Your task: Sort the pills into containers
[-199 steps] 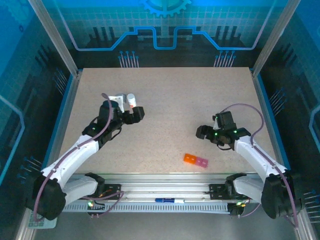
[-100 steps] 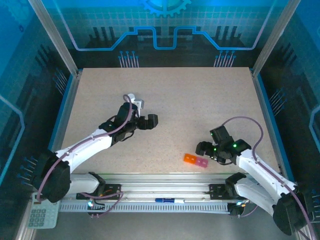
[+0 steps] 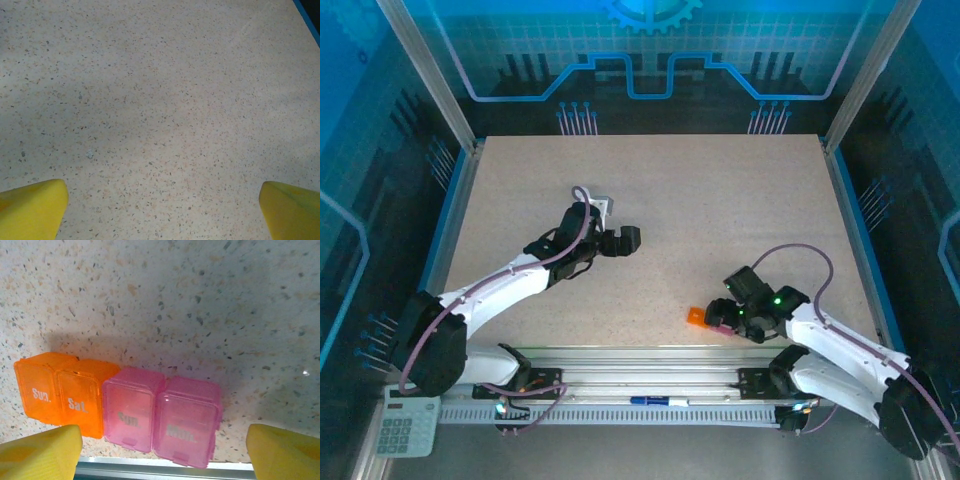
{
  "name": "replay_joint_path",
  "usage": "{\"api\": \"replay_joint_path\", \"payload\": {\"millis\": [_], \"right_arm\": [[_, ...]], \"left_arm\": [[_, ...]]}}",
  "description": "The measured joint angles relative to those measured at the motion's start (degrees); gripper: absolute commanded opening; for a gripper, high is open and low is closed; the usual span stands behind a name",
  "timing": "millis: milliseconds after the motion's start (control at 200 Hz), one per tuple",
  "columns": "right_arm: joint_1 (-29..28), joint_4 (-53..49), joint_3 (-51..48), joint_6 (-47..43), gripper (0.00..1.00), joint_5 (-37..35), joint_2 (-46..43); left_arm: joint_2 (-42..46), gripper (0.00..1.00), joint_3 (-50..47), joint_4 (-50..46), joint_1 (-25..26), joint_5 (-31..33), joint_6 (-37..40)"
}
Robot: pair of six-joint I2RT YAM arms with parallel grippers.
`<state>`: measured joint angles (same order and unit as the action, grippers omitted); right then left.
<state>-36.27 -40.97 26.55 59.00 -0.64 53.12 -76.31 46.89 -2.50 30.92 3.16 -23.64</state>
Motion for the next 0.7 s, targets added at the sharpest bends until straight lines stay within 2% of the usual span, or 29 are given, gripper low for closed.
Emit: {"api": "replay_joint_path", "payload": {"millis": [480, 700], "right_arm": [[-3.65, 12.94, 0.13, 6.51, 0.86, 4.15, 8.94], [-5.79, 11.26, 5.16, 8.07, 0.86, 3.17, 17.11]], "left_arm": [[-0.52, 0.99, 0.00, 0.24, 0.00, 0.02, 0.17], [-0.57, 0.99, 0.00, 0.24, 0.00, 0.02, 0.15]]}}
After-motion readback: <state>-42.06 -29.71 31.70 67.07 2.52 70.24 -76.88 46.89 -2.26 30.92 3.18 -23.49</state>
